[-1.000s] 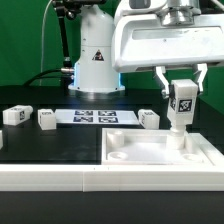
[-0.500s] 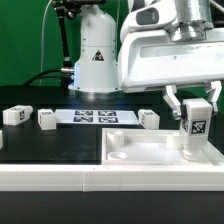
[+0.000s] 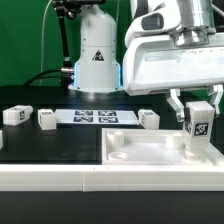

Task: Assemble one leg

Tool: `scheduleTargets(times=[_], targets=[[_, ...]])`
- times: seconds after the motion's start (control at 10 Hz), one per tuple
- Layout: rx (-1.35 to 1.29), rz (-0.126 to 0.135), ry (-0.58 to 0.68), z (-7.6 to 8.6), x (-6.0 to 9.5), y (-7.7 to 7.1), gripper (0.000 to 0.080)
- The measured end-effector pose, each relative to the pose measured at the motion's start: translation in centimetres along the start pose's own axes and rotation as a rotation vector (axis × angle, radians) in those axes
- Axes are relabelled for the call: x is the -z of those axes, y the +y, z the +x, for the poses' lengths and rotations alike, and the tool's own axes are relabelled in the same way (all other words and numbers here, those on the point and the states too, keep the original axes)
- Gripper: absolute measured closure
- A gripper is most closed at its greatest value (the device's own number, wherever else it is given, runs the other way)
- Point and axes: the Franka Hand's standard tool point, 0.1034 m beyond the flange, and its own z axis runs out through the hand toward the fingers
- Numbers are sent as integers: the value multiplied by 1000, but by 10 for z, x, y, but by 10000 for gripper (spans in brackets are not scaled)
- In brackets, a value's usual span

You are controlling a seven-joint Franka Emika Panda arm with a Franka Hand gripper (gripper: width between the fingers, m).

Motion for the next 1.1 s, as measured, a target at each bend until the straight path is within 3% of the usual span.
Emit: scheduleTargets(times=[0.4,0.6,0.9,1.0,1.1], targets=[[10,0,31,-7,-10,-6,508],[19,-8,105,-11,-9,-8,508],[24,-9,121,-12,-9,-8,503],[25,-9,121,-12,-9,-8,293],[25,-10,120,-12,-9,-8,293]])
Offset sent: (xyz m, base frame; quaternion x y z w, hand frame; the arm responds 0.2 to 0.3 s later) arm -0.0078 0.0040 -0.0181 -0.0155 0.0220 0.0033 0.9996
